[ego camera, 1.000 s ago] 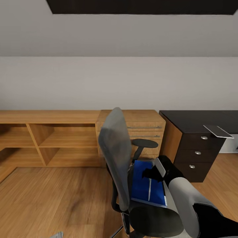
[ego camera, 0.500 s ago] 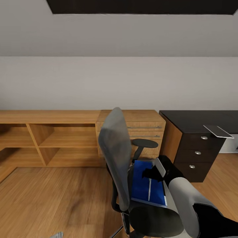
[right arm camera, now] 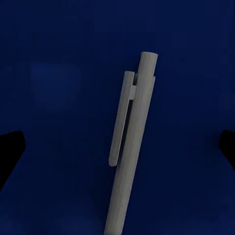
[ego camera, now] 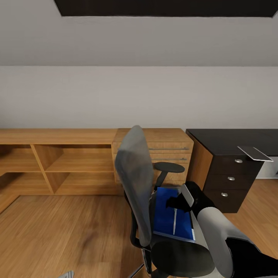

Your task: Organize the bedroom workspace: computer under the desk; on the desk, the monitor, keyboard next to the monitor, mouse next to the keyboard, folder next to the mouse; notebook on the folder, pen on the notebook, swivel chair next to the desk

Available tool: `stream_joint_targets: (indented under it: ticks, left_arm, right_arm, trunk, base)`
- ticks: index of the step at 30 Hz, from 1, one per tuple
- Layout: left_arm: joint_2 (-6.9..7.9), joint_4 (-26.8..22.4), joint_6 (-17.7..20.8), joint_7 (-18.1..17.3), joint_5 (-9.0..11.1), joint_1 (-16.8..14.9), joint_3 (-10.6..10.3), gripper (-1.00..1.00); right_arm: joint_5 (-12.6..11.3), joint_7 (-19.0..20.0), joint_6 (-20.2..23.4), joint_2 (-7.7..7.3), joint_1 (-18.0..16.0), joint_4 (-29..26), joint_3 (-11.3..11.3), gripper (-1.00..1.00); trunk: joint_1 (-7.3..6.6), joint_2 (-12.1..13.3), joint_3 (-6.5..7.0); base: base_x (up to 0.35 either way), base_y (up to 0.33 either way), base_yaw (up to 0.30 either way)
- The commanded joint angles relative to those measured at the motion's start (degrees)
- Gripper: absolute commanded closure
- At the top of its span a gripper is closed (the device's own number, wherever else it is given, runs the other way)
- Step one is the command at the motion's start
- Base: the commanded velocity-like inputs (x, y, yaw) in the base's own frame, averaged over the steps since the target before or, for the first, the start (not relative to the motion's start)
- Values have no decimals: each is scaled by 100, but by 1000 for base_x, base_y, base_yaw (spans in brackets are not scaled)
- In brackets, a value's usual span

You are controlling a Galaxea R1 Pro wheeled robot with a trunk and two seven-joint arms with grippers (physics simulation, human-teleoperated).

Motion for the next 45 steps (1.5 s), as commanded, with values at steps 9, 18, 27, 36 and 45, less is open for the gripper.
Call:
stream_joint_targets:
  ticks: [9,18,27,36,45]
  left_arm:
    - [-2,-15,33,20,61,1,-2,-100]
    - [-2,-15,32,20,61,1,3,-100]
    - [-2,-17,32,20,61,1,3,-100]
    - [-2,-23,21,13,61,1,12,-100]
    - [-2,-23,24,12,61,1,12,-100]
  right_arm:
    - [-21,-80,-93,3,2,48,-19,100]
    - [-24,-74,-127,3,2,48,-20,100]
    - [-23,-74,-128,3,2,48,-22,100]
    - [-24,-68,-128,3,2,50,-26,100]
    - [-27,-71,-128,9,2,57,-27,100]
  trunk:
    - [1,-1,-7]
    - [1,-1,-7]
    - [1,-1,-7]
    - [-43,79,29]
    - [-241,440,191]
  base:
    - [0,0,0]
    - [0,0,0]
    - [0,0,0]
    - [0,0,0]
    - [0,0,0]
